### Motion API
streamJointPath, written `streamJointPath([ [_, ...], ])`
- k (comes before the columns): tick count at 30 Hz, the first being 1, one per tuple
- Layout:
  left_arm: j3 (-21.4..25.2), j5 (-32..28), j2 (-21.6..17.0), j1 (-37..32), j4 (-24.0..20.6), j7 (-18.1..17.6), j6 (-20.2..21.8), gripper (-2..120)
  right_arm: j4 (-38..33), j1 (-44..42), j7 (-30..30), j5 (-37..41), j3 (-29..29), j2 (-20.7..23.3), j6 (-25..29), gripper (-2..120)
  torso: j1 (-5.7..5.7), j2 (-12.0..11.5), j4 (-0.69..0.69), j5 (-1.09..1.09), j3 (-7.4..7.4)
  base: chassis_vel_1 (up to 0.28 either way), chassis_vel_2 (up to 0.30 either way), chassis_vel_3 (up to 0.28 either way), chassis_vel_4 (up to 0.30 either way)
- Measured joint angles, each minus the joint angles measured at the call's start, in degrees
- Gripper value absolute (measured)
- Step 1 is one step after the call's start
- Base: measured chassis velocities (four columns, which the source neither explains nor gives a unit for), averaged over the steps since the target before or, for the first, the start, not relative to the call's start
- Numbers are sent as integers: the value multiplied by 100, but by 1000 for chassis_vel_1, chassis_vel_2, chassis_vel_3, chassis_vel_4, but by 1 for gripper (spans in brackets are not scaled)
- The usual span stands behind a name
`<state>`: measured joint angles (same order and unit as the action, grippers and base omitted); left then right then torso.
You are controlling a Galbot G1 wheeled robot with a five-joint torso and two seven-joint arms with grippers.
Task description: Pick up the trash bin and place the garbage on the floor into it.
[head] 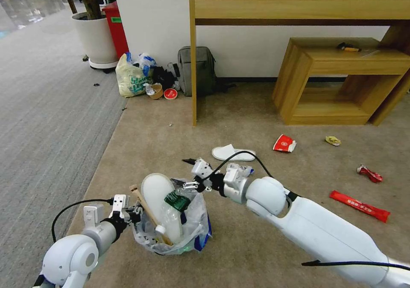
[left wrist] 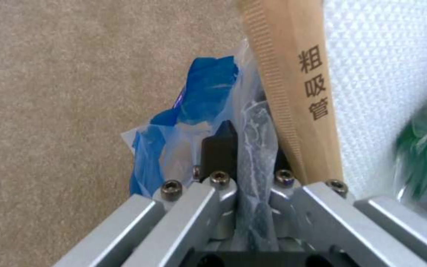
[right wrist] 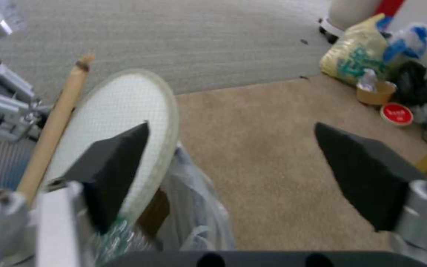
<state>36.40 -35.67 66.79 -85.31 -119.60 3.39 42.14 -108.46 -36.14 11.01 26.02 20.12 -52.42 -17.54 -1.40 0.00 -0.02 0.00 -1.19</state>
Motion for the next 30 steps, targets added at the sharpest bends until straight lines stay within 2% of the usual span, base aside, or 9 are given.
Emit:
streamJointPath([
  [3, 6, 2, 19, 6, 1, 1, 0, 0, -57, -212, -212, 157, -308, 32, -34, 99, 0, 0, 0, 0, 0, 0, 0, 0, 0],
  [7, 66, 4, 35, -19, 0, 1, 0, 0, -94, -498, -659, 277, -653, 57, -42, 99, 0, 0, 0, -1, 0, 0, 0, 0, 0],
  [9, 127, 22, 83, -68, -20, 1, 0, 0, -105, -950, -1162, 337, -1122, 49, -15, 100, 0, 0, 0, 0, 0, 0, 0, 0, 0],
  [10, 127, 22, 83, -68, -20, 1, 0, 0, -105, -950, -1162, 337, -1122, 49, -15, 100, 0, 0, 0, 0, 0, 0, 0, 0, 0],
  [12, 143, 53, 116, -99, -46, 9, 0, 0, -111, -1406, -1365, 348, -1663, -38, -3, 100, 0, 0, -1, 0, 0, 0, 0, 0, 0],
  [16, 218, 92, 127, -146, -89, 26, 0, 0, -66, -1933, -1405, 199, -2411, -217, 35, 100, 0, 0, 1, 0, 0, 0, 0, 0, 0],
  [17, 218, 92, 127, -146, -89, 26, 0, 0, -66, -1933, -1405, 199, -2411, -217, 35, 100, 0, 0, 1, 0, 0, 0, 0, 0, 0],
  [19, 278, 119, 128, -167, -141, 33, 0, 0, -54, -2341, -1393, -7, -2968, -405, 67, 100, 0, 0, 1, -1, 0, 0, 0, 0, 0],
  [30, 279, 216, 131, -260, -271, 72, 0, 0, -263, -3366, -1119, -564, -3980, -904, 147, 100, 0, 0, 0, 0, 1, 0, 0, 0, 0],
])
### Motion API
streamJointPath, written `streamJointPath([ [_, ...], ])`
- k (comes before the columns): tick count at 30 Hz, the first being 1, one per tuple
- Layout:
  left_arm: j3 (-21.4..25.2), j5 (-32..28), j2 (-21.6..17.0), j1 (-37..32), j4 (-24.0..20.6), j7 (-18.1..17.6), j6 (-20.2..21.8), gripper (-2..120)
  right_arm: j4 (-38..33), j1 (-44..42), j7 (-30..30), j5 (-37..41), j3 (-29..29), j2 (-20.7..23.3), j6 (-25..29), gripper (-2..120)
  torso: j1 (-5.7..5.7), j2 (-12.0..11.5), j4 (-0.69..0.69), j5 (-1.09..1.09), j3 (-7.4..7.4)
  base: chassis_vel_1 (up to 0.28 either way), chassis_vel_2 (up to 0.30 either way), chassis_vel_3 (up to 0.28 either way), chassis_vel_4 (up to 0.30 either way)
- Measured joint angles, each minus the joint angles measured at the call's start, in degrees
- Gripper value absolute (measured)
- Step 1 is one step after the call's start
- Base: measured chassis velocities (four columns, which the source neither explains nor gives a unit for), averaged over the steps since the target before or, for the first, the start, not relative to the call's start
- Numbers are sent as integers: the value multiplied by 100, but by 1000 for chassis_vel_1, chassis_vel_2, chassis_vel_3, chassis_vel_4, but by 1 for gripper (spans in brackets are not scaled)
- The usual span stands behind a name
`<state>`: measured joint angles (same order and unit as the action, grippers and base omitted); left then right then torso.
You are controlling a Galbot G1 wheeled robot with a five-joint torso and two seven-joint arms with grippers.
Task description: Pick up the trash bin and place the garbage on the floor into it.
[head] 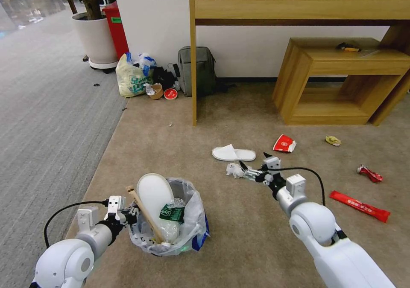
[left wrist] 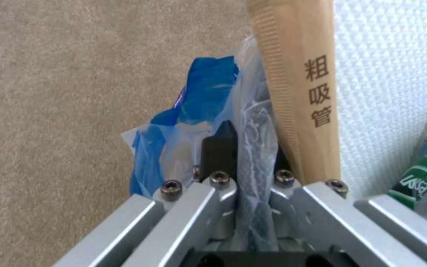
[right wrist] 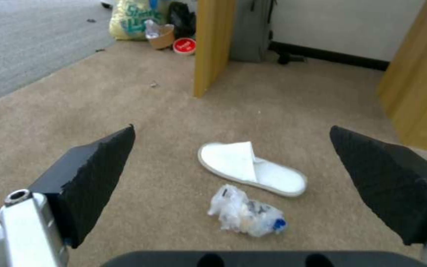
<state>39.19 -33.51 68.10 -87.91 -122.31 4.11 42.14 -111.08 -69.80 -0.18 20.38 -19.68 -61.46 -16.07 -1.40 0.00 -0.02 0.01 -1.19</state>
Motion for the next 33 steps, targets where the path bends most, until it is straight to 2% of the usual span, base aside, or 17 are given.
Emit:
streamJointPath([
  [8, -31, 55, 18, -24, -11, 30, 0, 0, -132, -96, 65, -9, -190, 34, -8, 100, 0, 0, 1, -2, 0, -21, -25, 25, 30],
  [21, -15, 108, 57, -109, -48, 94, 0, 0, -130, -175, 65, -72, -168, -1, 23, 100, 0, 0, 0, 0, -1, -146, -135, 141, 130],
  [27, -27, 113, 60, -121, -50, 101, 0, 0, 22, -105, 62, -89, -57, -1, 337, 100, 0, 0, -1, 0, -1, -107, -107, 100, 119],
  [33, 9, 113, 52, -141, -58, 117, 0, 0, 58, -36, 101, -45, -24, -28, 397, 100, 0, 0, 1, -2, 0, -22, -18, 25, 28],
])
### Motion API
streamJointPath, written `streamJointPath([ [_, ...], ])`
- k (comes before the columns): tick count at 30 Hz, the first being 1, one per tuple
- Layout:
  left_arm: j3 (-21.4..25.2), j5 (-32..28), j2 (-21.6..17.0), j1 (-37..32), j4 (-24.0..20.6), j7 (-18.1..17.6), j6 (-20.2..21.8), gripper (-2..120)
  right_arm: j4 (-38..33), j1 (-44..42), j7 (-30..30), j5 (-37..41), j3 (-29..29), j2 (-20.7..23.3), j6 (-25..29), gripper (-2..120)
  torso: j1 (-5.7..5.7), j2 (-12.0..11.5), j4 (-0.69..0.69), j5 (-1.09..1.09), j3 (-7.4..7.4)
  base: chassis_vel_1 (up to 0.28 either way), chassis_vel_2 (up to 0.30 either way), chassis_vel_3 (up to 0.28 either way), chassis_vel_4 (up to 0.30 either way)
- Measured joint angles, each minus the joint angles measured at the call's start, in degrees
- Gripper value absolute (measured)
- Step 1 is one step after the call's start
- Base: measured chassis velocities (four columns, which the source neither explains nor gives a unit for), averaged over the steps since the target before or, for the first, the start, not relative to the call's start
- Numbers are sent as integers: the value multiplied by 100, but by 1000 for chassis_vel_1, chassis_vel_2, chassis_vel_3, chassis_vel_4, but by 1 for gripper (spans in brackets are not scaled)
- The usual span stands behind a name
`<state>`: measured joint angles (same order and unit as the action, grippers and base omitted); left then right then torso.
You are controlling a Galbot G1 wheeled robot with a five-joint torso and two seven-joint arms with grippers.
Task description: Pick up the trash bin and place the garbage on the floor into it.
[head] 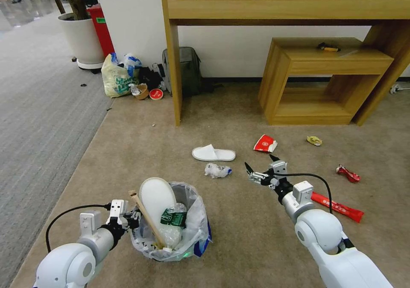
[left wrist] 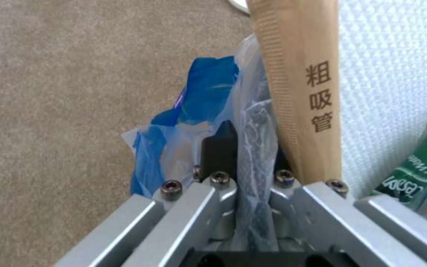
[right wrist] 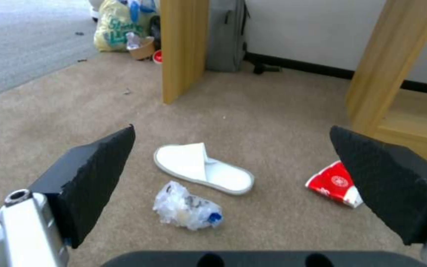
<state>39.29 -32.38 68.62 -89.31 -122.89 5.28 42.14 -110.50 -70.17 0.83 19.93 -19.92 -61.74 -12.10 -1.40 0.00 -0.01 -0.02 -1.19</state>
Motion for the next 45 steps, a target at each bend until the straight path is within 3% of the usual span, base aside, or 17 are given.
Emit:
streamJointPath([
  [45, -22, -13, 25, 15, -24, 49, 0, 0, 58, -27, 38, 19, 47, -122, -81, 100, 0, 0, -1, 2, -1, -27, 27, 28, -28],
])
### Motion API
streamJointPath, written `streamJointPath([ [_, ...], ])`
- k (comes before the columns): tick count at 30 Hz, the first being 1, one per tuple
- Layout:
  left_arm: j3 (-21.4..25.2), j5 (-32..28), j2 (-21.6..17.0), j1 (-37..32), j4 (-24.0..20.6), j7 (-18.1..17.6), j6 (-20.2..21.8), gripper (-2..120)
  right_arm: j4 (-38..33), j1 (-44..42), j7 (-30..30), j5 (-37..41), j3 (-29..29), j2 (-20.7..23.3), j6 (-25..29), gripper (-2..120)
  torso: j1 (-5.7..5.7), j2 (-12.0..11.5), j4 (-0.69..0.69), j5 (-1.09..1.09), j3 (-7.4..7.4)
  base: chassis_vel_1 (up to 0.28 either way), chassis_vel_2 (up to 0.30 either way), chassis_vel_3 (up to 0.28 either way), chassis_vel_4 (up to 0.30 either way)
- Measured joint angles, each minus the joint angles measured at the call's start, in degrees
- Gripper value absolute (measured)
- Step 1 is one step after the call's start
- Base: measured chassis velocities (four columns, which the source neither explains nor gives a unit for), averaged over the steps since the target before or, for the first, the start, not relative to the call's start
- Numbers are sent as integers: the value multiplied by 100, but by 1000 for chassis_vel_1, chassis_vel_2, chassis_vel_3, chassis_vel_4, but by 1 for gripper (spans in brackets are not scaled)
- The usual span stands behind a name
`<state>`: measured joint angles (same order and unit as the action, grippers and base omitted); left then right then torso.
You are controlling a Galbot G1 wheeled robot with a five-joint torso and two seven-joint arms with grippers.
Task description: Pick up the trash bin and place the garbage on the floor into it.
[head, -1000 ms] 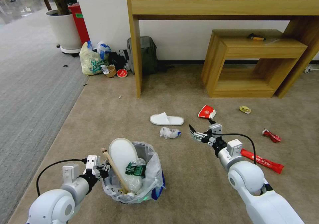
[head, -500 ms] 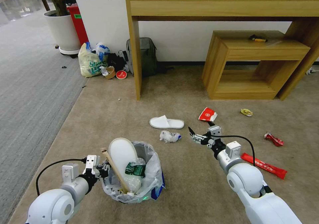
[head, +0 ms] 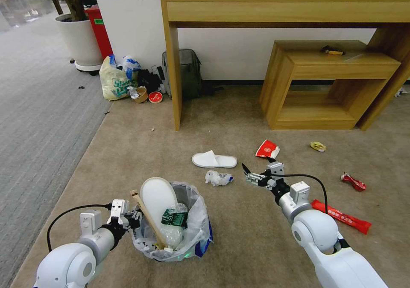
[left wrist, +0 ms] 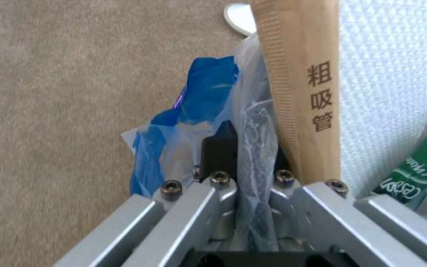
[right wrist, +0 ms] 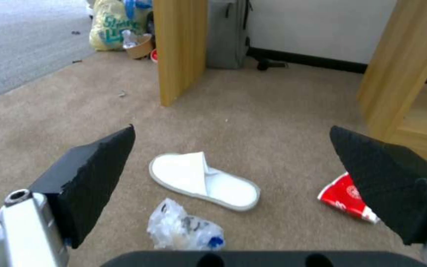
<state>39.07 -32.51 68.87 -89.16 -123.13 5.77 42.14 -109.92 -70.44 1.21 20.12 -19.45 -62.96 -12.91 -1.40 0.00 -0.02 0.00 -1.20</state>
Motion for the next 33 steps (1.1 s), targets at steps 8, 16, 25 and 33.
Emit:
streamJointPath([
  [8, 23, -8, -1, -15, -28, 13, 0, 0, -4, -19, 38, -56, -1, -15, 4, 100, 0, 0, 0, 1, 0, -61, 75, 70, -72],
  [16, 33, -9, 2, -34, -55, 22, 0, 0, -21, -25, 40, -60, 16, -26, 2, 100, 0, 0, 0, 0, 0, -4, 103, -12, -101],
  [25, 63, -4, 5, -62, -77, 25, 0, 0, -28, -18, 44, -32, 36, -38, -7, 100, 0, 0, 1, -1, 0, 49, 197, -48, -179],
  [33, 46, 26, 27, -86, -103, 44, 0, 0, -29, -39, 59, -15, 44, -28, -8, 100, 0, 0, 0, 0, 0, -45, 122, 53, -129],
])
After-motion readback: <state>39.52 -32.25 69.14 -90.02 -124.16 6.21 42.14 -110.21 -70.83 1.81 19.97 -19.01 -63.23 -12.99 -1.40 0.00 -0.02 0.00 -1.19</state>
